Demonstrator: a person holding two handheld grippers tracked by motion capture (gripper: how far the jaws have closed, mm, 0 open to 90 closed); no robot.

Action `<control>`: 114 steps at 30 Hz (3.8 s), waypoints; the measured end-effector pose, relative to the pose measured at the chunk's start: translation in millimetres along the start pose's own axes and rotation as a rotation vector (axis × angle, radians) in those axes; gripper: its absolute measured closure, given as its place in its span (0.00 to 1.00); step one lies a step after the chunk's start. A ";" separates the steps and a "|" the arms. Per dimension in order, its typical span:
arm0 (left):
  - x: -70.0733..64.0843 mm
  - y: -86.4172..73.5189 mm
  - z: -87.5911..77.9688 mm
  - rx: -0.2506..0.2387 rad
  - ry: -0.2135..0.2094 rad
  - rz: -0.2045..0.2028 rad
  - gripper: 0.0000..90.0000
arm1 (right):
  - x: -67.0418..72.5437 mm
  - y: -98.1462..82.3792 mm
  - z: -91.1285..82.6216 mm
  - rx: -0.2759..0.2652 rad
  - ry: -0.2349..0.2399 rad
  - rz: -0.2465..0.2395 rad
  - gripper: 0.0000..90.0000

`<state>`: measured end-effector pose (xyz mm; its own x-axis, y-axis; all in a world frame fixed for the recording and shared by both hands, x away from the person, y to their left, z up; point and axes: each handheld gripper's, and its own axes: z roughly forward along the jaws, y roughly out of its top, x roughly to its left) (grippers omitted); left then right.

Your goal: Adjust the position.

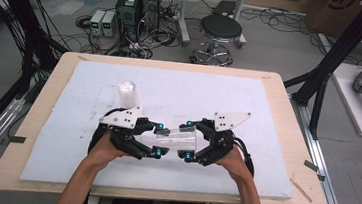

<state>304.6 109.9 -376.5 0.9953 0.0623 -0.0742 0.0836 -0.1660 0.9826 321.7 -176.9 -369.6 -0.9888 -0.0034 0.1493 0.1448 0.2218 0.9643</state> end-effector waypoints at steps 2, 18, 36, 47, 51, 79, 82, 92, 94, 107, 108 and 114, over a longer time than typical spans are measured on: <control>0.3 0.3 -0.6 -0.009 -0.001 0.000 0.46 | 0.4 -0.3 -0.6 -0.001 0.002 0.012 0.20; -0.3 0.2 -0.5 -0.003 -0.010 -0.002 0.46 | -0.3 -0.1 0.0 -0.021 0.013 0.003 0.27; 0.1 -0.3 -0.1 0.006 -0.010 -0.001 0.46 | 0.5 0.5 -0.6 -0.045 0.024 0.003 0.32; 0.4 -0.3 0.5 0.014 0.008 -0.023 0.38 | 0.0 -0.8 -0.2 -0.046 0.024 -0.001 0.33; 1.6 0.5 -2.0 0.032 0.050 -0.057 0.14 | -0.3 -1.0 -1.4 -0.046 0.021 0.002 0.33; -11.1 -42.6 -74.6 0.234 0.432 -0.157 0.10 | -10.5 16.7 -17.7 0.206 -0.191 0.051 0.33; -11.5 -51.7 -79.7 0.217 0.482 -0.172 0.10 | -13.2 19.2 -18.8 0.246 -0.216 0.059 0.33; -13.5 -76.8 -86.0 0.170 0.619 -0.219 0.10 | -23.3 27.2 -16.1 0.422 -0.283 0.102 0.33; -13.4 -79.5 -86.0 0.158 0.635 -0.224 0.10 | -25.2 28.3 -15.9 0.451 -0.290 0.102 0.33; -10.4 -92.7 -81.0 0.165 0.673 -0.224 0.10 | -33.7 38.7 -13.6 0.590 -0.345 0.128 0.33; -10.2 -93.6 -81.1 0.165 0.678 -0.222 0.10 | -34.1 38.7 -13.1 0.599 -0.348 0.132 0.33; -10.2 -96.8 -79.3 0.153 0.696 -0.202 0.09 | -38.1 37.6 -11.7 0.633 -0.357 0.137 0.33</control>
<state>282.5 203.4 -457.4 0.7026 0.7075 -0.0763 0.3185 -0.2168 0.9228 365.3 -179.8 -336.4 -0.9308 0.3578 0.0752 0.3256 0.7178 0.6154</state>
